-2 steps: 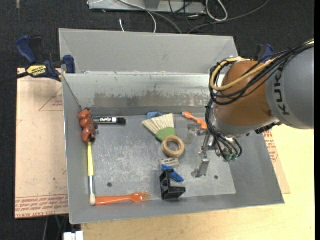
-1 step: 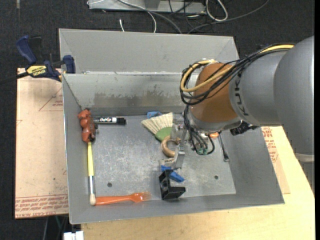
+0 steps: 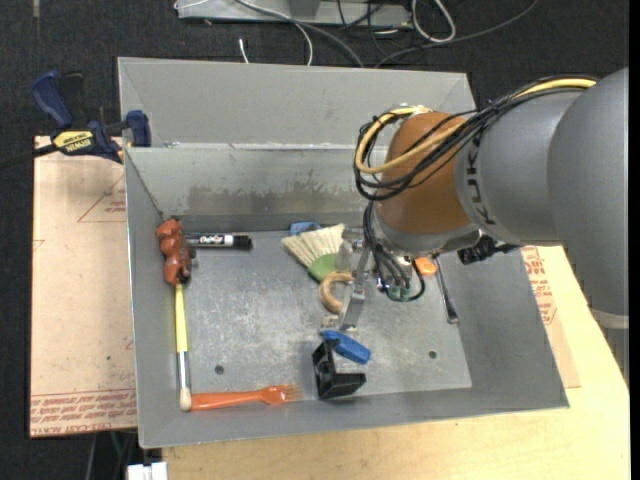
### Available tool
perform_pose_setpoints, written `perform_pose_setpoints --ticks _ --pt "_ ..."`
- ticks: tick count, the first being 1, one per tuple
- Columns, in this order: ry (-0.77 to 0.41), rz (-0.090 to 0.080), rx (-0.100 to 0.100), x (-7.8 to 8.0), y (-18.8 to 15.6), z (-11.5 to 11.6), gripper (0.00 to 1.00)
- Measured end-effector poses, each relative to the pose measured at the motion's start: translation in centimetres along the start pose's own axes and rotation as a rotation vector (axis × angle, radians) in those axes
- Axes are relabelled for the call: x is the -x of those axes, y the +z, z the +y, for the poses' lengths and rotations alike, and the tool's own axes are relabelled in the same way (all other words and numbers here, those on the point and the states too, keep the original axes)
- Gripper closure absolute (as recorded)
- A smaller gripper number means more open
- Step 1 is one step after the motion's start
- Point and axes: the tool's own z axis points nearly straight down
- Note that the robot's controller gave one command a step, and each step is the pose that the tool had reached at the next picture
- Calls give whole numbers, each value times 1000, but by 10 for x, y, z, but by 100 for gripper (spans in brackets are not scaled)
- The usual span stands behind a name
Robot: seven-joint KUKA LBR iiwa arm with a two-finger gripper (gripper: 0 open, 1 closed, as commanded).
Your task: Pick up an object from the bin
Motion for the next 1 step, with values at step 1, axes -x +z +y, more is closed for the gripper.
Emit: perform_pose_setpoints --ticks 1 --pt "66 -6 2 62 -1 32 0"
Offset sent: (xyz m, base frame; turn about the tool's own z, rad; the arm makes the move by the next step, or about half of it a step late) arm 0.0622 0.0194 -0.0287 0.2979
